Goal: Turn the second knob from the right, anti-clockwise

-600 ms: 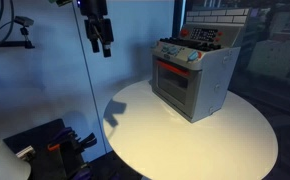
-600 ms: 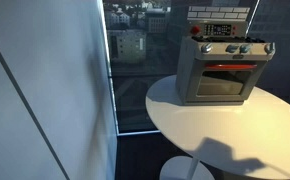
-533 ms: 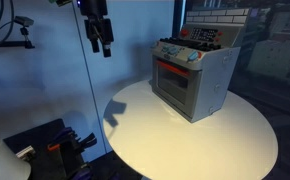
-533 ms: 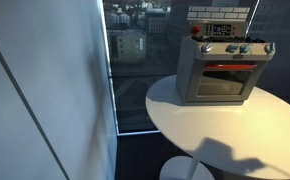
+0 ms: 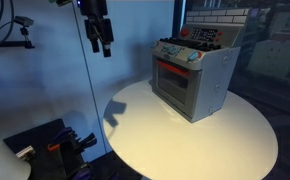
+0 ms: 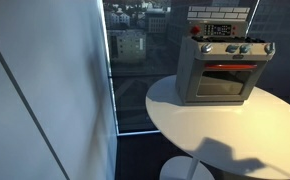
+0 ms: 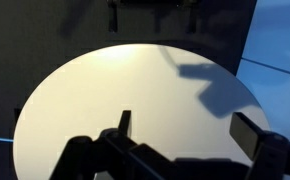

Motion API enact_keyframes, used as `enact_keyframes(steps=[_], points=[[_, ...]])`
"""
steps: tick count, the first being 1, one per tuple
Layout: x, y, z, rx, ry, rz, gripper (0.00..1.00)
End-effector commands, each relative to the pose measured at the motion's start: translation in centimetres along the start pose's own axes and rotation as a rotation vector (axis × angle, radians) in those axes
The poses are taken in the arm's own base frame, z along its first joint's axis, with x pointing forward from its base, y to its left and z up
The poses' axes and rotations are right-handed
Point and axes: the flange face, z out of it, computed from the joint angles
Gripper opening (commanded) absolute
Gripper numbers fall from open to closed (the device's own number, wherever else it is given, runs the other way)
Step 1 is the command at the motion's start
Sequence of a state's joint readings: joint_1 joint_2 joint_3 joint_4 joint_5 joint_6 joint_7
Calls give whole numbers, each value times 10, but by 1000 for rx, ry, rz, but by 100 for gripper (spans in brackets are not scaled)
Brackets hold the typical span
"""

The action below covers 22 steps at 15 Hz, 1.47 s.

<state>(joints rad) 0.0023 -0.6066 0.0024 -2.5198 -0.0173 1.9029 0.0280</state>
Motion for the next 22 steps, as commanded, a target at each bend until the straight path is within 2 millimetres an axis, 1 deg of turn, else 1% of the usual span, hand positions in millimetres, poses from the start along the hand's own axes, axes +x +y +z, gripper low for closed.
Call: enact_keyframes(steps=[1, 7, 12, 17, 22], points=[[0, 0, -1, 0, -1, 0, 100], [0, 0, -1, 0, -1, 0, 100], [9, 1, -10, 3, 14, 19, 100], [25, 5, -27, 0, 55, 42, 100], [52, 12, -50, -4, 119, 84, 100]])
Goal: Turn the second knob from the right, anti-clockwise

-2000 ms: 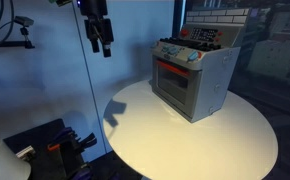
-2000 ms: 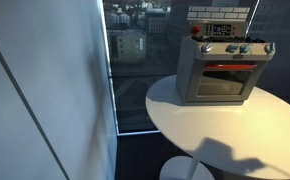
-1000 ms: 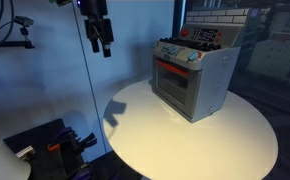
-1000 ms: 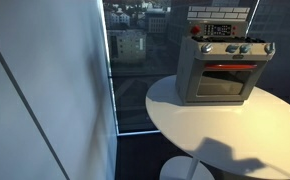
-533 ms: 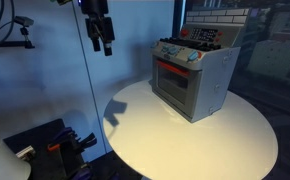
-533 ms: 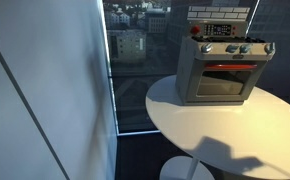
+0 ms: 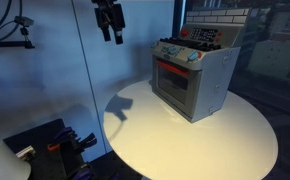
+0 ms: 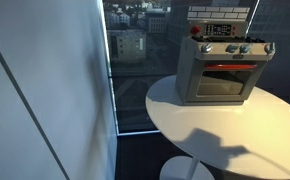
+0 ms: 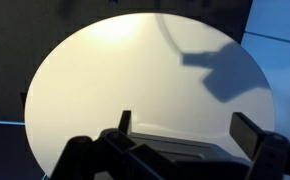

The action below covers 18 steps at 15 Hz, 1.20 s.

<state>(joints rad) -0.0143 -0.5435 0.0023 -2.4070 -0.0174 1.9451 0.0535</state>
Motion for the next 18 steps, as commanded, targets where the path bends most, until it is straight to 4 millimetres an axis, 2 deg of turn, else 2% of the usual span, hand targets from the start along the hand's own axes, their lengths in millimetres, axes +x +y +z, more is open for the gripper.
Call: enact_keyframes(steps=[1, 5, 11, 18], points=[[28, 6, -16, -8, 39, 50, 100], [54, 12, -19, -9, 85, 108, 100], [94, 20, -4, 9, 145, 221, 100], [125, 14, 12, 38, 241, 331, 100]])
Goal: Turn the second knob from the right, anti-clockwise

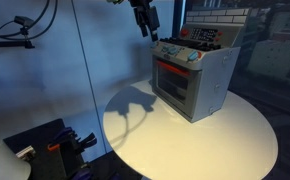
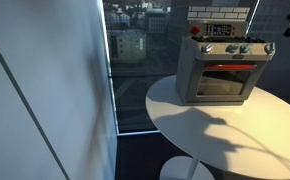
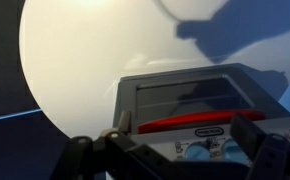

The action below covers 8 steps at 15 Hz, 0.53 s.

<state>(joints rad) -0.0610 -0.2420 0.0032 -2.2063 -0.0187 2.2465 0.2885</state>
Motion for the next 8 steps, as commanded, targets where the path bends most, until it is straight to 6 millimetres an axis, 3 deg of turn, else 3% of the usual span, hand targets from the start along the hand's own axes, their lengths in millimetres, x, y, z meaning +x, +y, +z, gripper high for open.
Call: enact_keyframes(steps=[1, 4, 8], points=[[17, -9, 4, 18, 56, 71, 100], [22, -12, 12, 25, 81, 104, 100], [15, -11, 16, 26, 66, 80, 100]])
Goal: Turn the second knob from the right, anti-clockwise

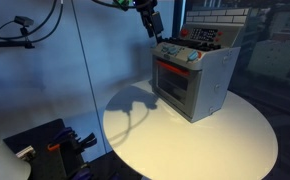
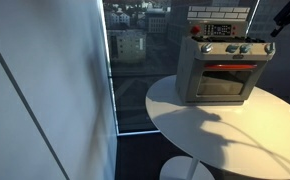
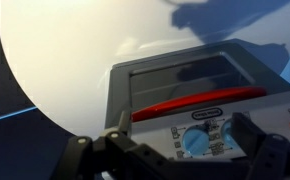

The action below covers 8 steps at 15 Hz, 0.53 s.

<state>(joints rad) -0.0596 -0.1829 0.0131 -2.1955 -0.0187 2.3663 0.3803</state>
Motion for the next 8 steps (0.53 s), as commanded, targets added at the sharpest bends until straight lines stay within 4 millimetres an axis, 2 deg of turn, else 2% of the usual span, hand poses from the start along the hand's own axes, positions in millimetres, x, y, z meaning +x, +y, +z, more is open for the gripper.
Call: enact_keyframes(steps=[1, 8], points=[[0, 0, -1, 0, 0, 1, 100], [3, 1, 11, 35, 10, 28, 100]])
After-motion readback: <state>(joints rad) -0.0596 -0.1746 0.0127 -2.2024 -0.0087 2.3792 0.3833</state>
